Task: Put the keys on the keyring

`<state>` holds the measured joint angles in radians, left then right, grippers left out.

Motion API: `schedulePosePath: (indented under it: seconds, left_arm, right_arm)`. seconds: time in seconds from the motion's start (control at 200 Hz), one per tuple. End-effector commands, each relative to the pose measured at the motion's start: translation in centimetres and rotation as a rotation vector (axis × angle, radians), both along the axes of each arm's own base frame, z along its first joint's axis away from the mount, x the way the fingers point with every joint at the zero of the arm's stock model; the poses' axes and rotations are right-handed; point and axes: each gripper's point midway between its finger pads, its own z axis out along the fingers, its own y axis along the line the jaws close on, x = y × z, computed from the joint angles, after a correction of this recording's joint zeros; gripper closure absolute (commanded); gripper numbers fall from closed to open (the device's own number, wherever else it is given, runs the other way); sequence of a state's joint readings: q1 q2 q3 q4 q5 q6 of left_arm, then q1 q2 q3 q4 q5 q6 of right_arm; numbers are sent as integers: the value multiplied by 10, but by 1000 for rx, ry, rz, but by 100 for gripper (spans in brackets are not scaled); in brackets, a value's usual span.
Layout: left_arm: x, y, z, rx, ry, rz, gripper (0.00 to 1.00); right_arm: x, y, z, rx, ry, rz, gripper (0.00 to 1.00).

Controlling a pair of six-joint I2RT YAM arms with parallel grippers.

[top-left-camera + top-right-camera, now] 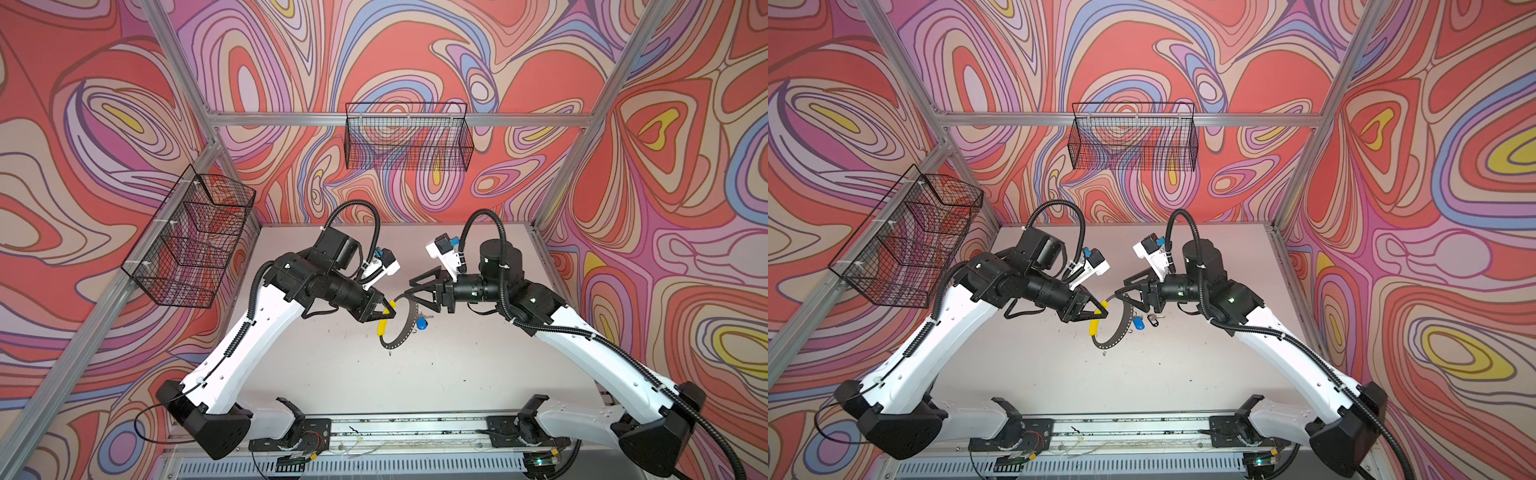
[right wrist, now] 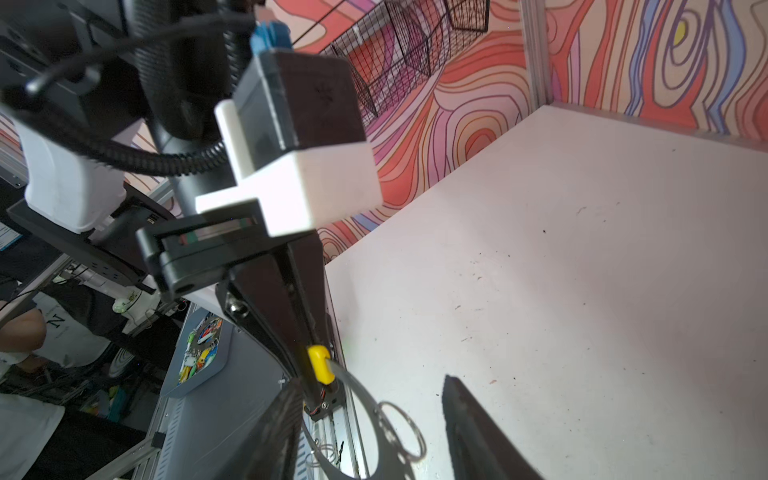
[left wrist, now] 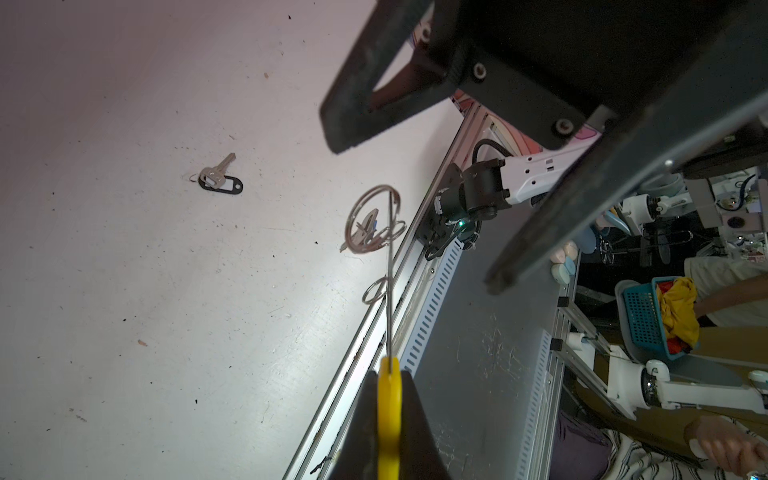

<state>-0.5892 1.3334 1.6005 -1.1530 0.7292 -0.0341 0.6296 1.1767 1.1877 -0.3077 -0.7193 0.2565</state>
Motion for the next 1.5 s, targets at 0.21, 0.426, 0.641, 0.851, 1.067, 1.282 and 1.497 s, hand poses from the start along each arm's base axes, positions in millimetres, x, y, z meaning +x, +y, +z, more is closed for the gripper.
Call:
schedulePosePath:
  seconds: [0.21,0.426,0.641,0.851,1.067,1.282,1.497]
  left_arm:
    - [10,0,25,-61,-56,95,100]
    - [26,4,37,-76,-94,209,100]
    - [55,19,48,-72,-141,430,100]
    - [68,27,62,-122,-170,553,100]
    - [98,44,47,-170,-65,856,100]
    - [107,47,39,-185,65,995,100]
    - [105,53,40,-192,62,1025,100]
  right_arm:
    - [1,-16,20,20,-60,-97,47]
    - [-4,-19,13,-1,-20,-98,51]
    - [-9,-21,12,19,13,-96,52]
    - [1,-21,4,-8,0,-158,49]
    - [24,-9,-4,-131,-172,-340,39]
    - [29,18,-18,-312,-359,-386,35]
    - [24,19,-11,-277,-373,-371,35]
